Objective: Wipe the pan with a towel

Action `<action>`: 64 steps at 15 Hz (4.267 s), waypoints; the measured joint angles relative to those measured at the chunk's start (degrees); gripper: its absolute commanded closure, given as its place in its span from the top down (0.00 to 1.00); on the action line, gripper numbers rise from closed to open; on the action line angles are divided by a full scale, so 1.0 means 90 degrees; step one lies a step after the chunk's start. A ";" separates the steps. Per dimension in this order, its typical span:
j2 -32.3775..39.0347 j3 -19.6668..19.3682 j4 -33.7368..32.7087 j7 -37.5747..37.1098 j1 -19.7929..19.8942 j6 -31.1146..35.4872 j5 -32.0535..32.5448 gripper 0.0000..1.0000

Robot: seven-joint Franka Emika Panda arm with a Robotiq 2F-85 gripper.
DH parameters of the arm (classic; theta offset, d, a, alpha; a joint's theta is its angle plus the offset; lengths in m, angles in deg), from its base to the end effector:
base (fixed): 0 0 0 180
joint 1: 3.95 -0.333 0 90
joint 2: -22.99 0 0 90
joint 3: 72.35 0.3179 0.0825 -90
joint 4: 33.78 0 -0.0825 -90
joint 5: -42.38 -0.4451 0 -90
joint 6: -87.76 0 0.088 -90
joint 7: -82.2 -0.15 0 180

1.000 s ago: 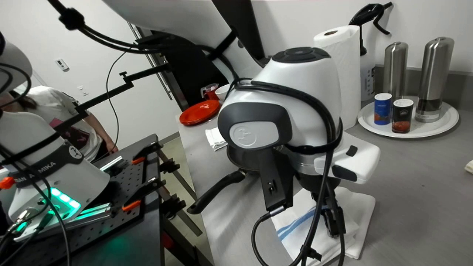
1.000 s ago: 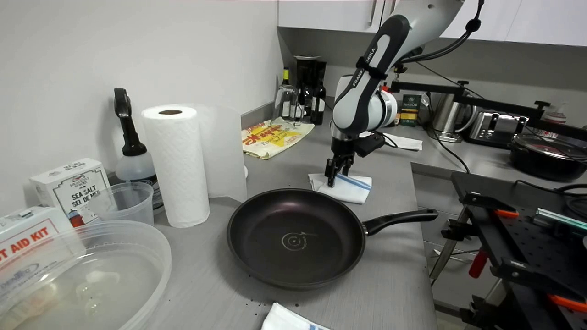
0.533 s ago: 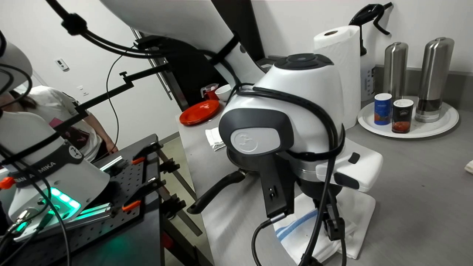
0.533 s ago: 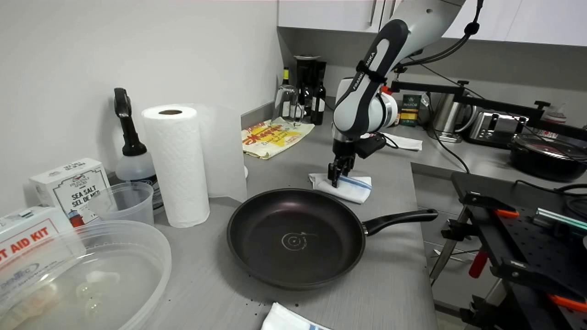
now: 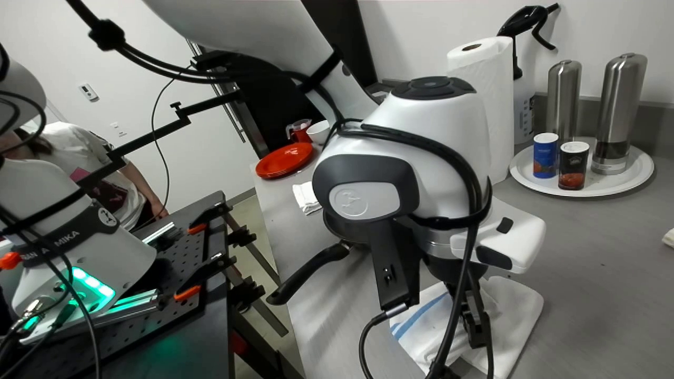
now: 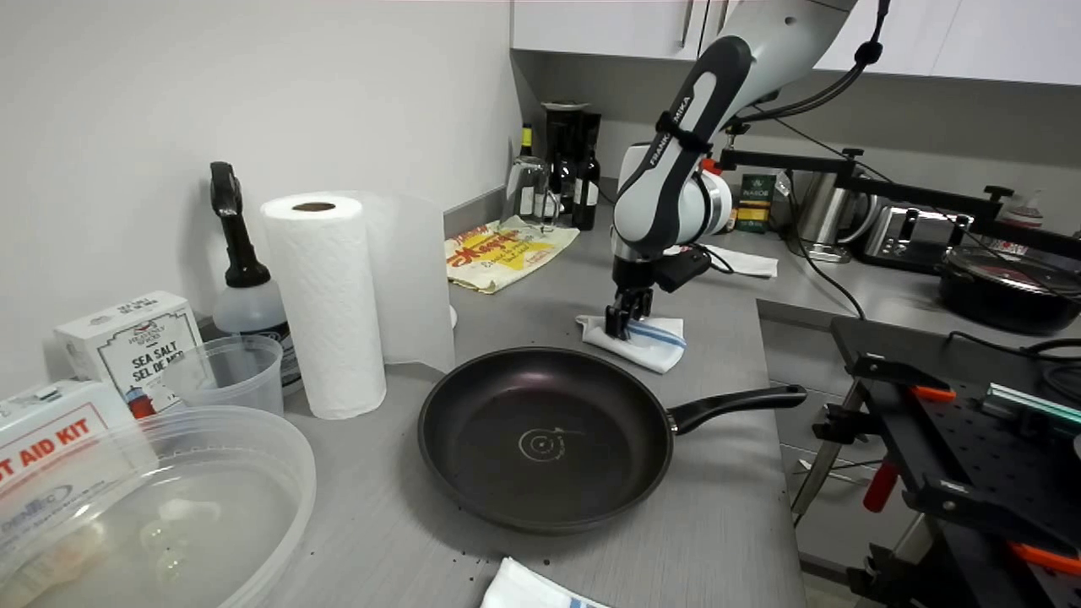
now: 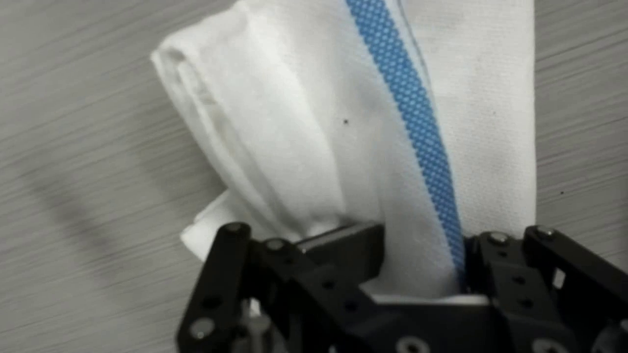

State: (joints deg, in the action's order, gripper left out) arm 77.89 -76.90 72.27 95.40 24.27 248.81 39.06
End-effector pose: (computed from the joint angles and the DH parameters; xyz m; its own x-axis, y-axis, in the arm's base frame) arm 0.5168 -0.3432 -0.0934 0.9350 -0.3547 -0.0044 -0.3542 -0.9340 0.0461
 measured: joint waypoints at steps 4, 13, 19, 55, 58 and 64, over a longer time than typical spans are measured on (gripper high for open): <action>0.0014 0.0008 -0.0027 -0.0002 0.0000 -0.0021 0.0000 0.28; -0.0014 0.0028 -0.0202 -0.0003 -0.0004 -0.0047 0.0000 0.39; -0.0014 0.0028 -0.0220 -0.0004 -0.0003 -0.0048 0.0000 0.05; -0.4297 0.0574 0.1031 0.0288 -0.1005 -0.1356 -0.0313 0.03; -0.4711 0.0563 0.1613 0.0288 -0.1323 -0.1053 -0.0313 0.03; -0.5173 0.0587 0.2618 0.0289 -0.1798 -0.0952 -0.0520 0.03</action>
State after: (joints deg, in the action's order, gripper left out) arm 31.33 -71.62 95.83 98.00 8.09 240.24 34.38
